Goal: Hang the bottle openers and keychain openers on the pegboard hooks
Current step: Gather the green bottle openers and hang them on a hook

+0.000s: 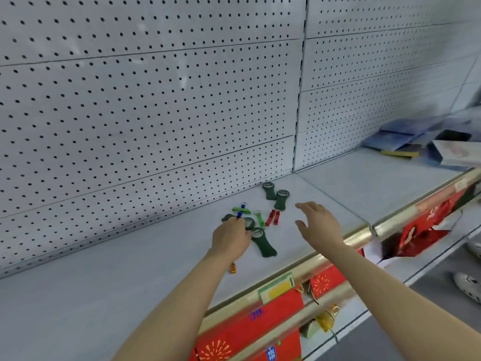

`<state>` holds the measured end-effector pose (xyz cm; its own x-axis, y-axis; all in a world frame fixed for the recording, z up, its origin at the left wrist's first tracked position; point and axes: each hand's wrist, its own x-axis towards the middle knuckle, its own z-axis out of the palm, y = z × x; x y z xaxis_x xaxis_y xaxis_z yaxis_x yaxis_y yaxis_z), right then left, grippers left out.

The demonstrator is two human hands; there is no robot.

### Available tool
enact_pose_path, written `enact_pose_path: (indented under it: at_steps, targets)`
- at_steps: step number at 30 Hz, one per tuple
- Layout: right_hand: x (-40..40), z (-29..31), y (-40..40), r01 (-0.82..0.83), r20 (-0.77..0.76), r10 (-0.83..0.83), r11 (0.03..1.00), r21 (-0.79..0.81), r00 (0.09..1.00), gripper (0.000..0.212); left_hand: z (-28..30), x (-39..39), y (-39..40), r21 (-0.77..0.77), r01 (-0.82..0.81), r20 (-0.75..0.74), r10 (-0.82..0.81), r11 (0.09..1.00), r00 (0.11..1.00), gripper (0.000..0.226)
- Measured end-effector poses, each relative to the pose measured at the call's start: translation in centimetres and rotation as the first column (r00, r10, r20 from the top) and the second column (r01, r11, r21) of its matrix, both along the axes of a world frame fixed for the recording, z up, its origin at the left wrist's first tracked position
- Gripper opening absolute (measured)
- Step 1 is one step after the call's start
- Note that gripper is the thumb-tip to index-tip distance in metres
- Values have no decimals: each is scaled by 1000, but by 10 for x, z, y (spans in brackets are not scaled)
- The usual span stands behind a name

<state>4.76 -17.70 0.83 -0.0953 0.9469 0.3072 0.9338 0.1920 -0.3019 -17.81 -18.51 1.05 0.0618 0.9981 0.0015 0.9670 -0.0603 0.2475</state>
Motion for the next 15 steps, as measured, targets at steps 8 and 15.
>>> enact_pose_path:
  at_steps: [8, 15]
  targets:
    - [13, -29, 77, 26, -76, -38, 988, -151, 996, 42, -21, 44, 29, -179, -160, -82, 148, 971, 986, 63]
    - [11, -42, 159, 72, -122, -119, 940, -333, 985, 41, -35, 57, 41, -296, -322, -104, 305, 899, 947, 68]
